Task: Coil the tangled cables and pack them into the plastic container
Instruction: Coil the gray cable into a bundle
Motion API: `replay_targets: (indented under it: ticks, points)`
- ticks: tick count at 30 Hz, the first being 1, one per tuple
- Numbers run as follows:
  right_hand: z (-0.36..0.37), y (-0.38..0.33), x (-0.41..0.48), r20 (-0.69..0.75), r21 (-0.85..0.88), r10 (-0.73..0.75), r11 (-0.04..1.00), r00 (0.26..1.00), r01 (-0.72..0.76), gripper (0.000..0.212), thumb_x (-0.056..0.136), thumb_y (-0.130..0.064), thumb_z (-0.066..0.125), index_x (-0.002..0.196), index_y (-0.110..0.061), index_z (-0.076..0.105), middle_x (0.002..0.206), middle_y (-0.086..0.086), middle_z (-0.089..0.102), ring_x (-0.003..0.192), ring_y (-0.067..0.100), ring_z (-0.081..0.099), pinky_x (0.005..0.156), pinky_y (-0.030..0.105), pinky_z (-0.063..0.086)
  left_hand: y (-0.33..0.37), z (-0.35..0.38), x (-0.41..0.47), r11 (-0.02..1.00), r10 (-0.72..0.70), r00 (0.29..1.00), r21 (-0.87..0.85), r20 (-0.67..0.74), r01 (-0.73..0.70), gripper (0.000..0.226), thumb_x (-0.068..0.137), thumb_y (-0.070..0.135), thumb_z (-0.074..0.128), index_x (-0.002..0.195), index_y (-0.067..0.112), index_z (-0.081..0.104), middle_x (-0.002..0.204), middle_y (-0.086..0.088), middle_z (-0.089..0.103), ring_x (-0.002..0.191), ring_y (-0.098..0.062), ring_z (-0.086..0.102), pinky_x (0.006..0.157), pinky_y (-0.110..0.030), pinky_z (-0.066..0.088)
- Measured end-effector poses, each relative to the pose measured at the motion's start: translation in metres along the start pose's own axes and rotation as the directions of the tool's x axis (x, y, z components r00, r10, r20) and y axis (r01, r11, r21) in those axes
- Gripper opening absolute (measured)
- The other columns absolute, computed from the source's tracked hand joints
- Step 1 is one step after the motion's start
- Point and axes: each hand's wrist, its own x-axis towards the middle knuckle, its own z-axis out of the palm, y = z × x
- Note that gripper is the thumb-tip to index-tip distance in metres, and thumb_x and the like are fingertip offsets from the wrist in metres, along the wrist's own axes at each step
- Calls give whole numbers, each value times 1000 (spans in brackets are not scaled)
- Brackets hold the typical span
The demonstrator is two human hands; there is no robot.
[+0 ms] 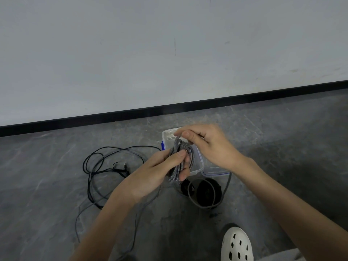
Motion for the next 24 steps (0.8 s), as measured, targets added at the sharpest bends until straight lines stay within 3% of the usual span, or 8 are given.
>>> replay_targets:
  ticks: [4, 10, 14, 17, 18, 20, 24]
  points:
    - [2, 1, -1, 64, 145, 50, 988, 997, -59, 28, 100, -13, 44, 111, -6, 69, 107, -2, 71, 102, 5, 65, 90, 15, 47, 0, 0, -1, 994, 36, 999, -108, 9, -35, 25, 97, 33, 42, 87, 14, 54, 65, 0, 48, 74, -26, 42, 82, -44, 35]
    - [7, -3, 1, 160, 298, 158, 933, 974, -201, 30, 101, -13, 39, 110, -9, 67, 105, 4, 71, 101, 12, 66, 94, 23, 49, 3, -4, -2, 973, 67, 997, -223, 26, -60, 22, 97, 26, 40, 85, 11, 51, 61, 4, 46, 75, -19, 49, 81, -27, 46]
    - [2, -3, 1, 314, 440, 245, 819, 917, -369, 28, 94, -31, 42, 91, -20, 68, 89, 5, 69, 89, 23, 63, 93, 47, 49, 4, -6, -4, 968, 67, 996, -247, 53, -52, 22, 96, 29, 42, 85, 13, 53, 61, 5, 46, 76, -18, 52, 82, -27, 46]
    - [-2, 1, 0, 324, 424, 227, 833, 918, -356, 36, 90, -37, 45, 97, -8, 67, 99, 35, 60, 91, 54, 55, 93, 64, 41, 5, -10, -4, 956, 103, 994, -280, 34, -89, 20, 97, 28, 46, 86, 13, 53, 62, 4, 46, 76, -17, 52, 81, -26, 46]
    - [-1, 2, -1, 326, 408, 226, 842, 918, -352, 42, 91, -36, 45, 101, 0, 64, 102, 41, 56, 89, 58, 52, 88, 62, 44, 5, -11, -4, 951, 118, 993, -289, 19, -108, 20, 97, 28, 48, 86, 13, 54, 62, 4, 46, 76, -17, 52, 81, -25, 46]
    - [3, 5, -1, 325, 379, 216, 862, 921, -336, 43, 97, -27, 43, 110, 11, 58, 95, 40, 55, 77, 41, 53, 75, 46, 42, 5, -11, -3, 939, 138, 990, -315, -29, -140, 20, 96, 30, 50, 86, 14, 56, 64, 3, 47, 77, -16, 53, 81, -25, 47]
    - [14, 0, -2, 317, 294, 235, 897, 919, -331, 23, 102, -4, 36, 103, 1, 59, 78, 22, 53, 63, 12, 49, 59, 21, 44, 4, -11, 0, 908, 141, 982, -378, -127, -179, 23, 94, 31, 44, 88, 12, 55, 65, 3, 48, 78, -17, 50, 81, -29, 48]
